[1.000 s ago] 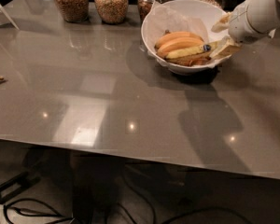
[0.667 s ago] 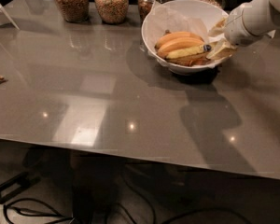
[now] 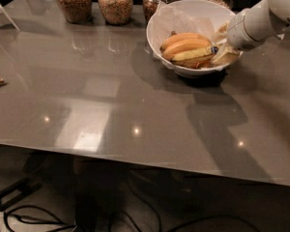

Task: Pick banana from white bowl

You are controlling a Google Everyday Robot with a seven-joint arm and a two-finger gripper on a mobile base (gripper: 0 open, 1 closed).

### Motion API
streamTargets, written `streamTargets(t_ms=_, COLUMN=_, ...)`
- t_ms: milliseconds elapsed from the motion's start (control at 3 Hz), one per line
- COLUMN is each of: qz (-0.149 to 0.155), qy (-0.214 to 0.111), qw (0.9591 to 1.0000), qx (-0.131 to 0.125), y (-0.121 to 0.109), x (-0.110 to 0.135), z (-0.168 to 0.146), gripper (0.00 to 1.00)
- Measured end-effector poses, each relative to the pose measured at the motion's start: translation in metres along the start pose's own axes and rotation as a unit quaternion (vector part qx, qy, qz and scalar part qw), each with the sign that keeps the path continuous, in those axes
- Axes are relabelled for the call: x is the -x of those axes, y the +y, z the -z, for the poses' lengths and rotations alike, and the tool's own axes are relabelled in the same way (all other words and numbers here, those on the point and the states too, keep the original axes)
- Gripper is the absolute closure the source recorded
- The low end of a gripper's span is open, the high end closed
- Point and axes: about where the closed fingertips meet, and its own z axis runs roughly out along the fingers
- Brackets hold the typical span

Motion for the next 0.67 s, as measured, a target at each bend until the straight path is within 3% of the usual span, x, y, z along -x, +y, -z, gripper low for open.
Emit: streamTargets(t_ms=667, qz=-0.003, qy=0.001, qw=1.0000, qx=0.007, y=0.0060, x=-0.0017, z=-0.0045, gripper=0.90)
